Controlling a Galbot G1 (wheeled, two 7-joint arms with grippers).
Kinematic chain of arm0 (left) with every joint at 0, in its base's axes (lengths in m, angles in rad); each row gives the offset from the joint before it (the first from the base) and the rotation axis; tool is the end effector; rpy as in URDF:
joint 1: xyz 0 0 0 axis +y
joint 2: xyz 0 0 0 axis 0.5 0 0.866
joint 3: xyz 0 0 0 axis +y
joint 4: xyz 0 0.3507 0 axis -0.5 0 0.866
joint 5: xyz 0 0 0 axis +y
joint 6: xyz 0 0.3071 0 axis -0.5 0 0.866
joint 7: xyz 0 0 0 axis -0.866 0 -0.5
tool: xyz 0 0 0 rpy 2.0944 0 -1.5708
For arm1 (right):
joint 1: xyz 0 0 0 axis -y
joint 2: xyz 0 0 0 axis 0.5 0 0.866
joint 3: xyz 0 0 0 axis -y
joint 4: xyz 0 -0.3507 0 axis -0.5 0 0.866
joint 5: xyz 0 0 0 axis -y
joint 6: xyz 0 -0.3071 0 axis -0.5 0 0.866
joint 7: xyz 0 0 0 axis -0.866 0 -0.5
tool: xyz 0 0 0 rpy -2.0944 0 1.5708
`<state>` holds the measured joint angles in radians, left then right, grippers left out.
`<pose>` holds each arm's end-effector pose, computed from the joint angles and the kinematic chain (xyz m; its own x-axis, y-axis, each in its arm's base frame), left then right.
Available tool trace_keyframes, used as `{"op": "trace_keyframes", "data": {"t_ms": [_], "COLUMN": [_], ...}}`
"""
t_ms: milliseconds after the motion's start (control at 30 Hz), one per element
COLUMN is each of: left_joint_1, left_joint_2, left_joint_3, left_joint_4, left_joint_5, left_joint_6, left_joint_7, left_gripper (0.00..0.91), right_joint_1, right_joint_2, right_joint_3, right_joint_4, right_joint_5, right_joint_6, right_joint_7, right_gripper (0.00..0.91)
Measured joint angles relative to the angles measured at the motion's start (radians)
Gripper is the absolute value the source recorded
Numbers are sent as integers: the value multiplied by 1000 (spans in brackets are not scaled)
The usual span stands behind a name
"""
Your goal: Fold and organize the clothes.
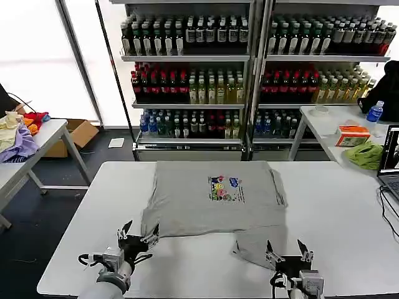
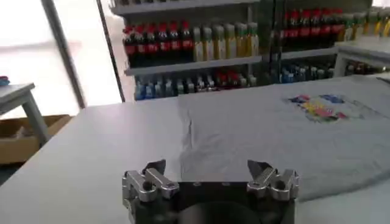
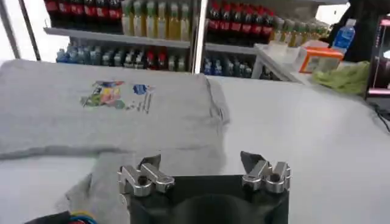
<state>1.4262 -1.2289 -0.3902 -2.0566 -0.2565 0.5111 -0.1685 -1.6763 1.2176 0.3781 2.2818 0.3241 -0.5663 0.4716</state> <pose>0.1733 0.0355 -0.2923 -0.8954 0.0715 0.4395 0.1189 0.9896 0.0812 0.0963 -0.0203 -0.2589 -0.8490 0.1149 0.5158 0.0637 0.9912 -0.1160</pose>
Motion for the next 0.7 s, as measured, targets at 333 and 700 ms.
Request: {"op": "trace_keyframes", "data": {"t_ms": [333,700], "left_joint_1": [1,-3], "left_joint_2": [1,13], "left_joint_3": [5,-2], "left_joint_4": [23,38], "left_joint_5": [-10,-26], "left_joint_6": [14,19], "left_joint_7": [-2,-4], "left_gripper": [907,907], "right_joint_1": [-9,-11], "right_joint_2": [22,38], "right_joint_3": [-11,-17], "right_joint_4": [-31,-59], "right_joint_5": [-6,-20], "right_joint_6": [5,11], "right_joint_7": [5,2], "right_gripper": [907,907]}}
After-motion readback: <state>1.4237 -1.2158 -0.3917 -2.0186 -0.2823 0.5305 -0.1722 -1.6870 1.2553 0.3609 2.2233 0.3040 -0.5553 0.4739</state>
